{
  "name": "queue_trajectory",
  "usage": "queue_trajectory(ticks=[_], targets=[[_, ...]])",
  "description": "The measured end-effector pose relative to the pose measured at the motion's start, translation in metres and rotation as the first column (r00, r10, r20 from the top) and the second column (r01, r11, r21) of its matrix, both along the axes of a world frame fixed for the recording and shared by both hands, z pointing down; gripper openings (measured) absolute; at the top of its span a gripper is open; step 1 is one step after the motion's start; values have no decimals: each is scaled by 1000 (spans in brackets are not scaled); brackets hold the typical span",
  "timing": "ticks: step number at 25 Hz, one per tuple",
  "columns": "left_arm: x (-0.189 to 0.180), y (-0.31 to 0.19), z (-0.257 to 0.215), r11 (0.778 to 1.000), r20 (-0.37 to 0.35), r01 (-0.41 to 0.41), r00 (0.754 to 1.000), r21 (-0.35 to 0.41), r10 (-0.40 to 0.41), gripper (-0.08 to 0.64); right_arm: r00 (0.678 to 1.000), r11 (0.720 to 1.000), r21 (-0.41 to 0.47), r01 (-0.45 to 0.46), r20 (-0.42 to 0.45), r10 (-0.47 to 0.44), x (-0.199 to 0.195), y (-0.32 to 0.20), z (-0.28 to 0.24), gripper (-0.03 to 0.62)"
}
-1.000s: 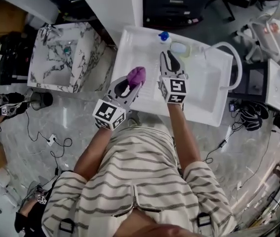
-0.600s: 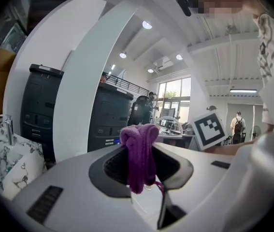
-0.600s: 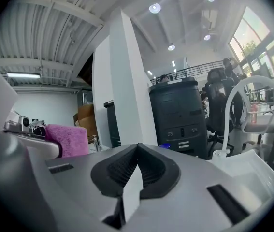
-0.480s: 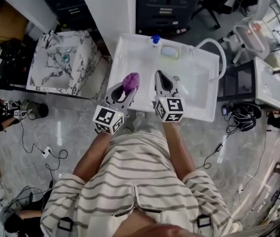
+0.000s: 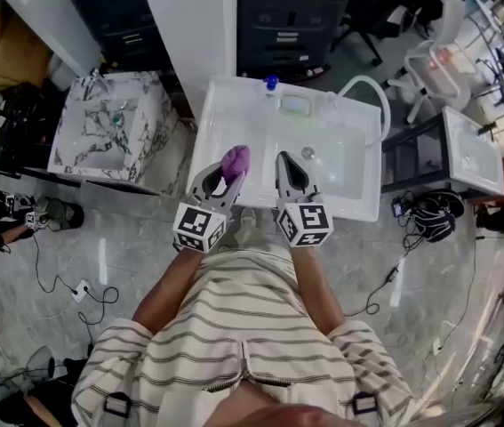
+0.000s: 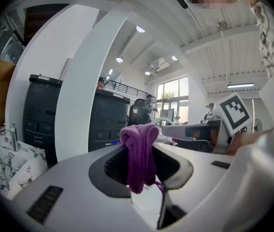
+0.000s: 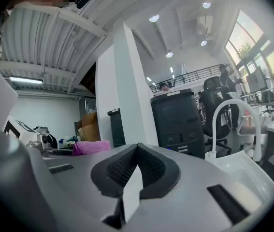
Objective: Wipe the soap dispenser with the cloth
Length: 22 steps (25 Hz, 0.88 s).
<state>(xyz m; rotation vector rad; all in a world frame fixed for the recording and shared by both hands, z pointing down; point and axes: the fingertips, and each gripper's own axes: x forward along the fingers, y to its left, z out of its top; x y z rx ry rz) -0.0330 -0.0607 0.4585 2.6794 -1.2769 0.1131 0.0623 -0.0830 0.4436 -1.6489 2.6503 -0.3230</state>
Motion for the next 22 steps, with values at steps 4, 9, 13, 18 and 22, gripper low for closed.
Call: queue_trajectory(ticks=[4,9,13,18,22], targets=[[2,5,-4,1000,3,-2,1000,10,2,115,1000,1000,5,-22,12,22,6,10,-5,8],[2,10,-4,1000,18,1,1000,14,-1,115,999,999,2,-32,16,32,9,18,-6,9],[1,14,-6,1000,16,7,1000,21,-7,115,999,999,10,-37,11,37,11,23,-8,8],[-1,19,-7,1000,10,6,1000,25,-6,115,999,999,10,-46,17,46,12,29,-8,9],[-5,22,-7,1000,6,10,1000,29,-10,115,999,999,14,-40,21,39,7,34,-8,9]])
